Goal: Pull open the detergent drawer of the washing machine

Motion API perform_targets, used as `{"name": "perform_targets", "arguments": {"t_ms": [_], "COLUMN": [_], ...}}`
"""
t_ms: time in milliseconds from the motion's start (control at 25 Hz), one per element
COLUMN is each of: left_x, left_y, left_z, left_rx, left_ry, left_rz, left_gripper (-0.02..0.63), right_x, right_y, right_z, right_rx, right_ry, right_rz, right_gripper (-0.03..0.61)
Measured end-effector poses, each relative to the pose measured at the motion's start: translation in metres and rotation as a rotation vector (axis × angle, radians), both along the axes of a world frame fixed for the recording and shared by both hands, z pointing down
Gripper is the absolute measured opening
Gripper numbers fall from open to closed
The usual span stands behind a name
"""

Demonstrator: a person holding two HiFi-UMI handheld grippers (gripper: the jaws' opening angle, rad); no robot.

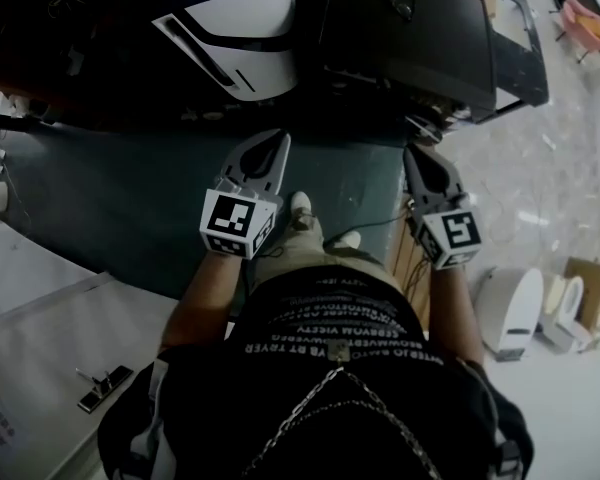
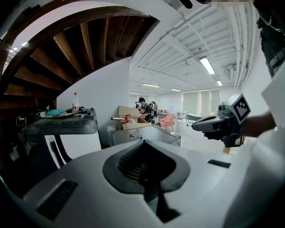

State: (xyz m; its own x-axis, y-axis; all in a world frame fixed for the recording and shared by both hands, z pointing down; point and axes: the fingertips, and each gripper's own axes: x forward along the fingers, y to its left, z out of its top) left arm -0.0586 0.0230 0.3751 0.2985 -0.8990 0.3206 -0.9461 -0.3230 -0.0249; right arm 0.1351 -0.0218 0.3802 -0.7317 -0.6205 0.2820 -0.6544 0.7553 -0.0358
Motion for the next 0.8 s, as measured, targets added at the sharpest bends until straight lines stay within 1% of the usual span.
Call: {"name": "perform_targets", "arguments": {"t_ms": [160, 280, 400, 560, 800], "left_x": [-0.018, -0.029, -0.042, -0.056, -0.083], "left_y": [-0.023, -0.042, -0.065, -0.091, -0.123], "left_z": [0.005, 0.004, 0.002, 0.002, 0.012], "left_rx": [-0.008, -0.003, 0.007, 0.017, -0.004], "left_ry": [0.007, 0.013, -0.007, 0.017, 0.011], "left_rz": [0.017, 0.037, 0.055, 0.094, 0.125], "left_gripper": [0.005, 0.005, 0.005, 0.005, 0.005], "right_x": [-0.015, -0.026, -0.036, -0.051, -0.082], "right_y": [-0.019, -0.032, -0.048, -0.07, -0.095], "right_z": [0.003, 0.003, 0.003, 0.008, 0.007], "right_rx": [0.029, 0.024, 0.021, 0.005, -0.016], "right_ry": [0.019, 0.024, 0.035, 0.051, 0.048], "right_rz": [0.005, 0.025, 0.047, 0.091, 0.116], "right_gripper": [0.003, 0.002, 0.003, 0.003, 0.003]}}
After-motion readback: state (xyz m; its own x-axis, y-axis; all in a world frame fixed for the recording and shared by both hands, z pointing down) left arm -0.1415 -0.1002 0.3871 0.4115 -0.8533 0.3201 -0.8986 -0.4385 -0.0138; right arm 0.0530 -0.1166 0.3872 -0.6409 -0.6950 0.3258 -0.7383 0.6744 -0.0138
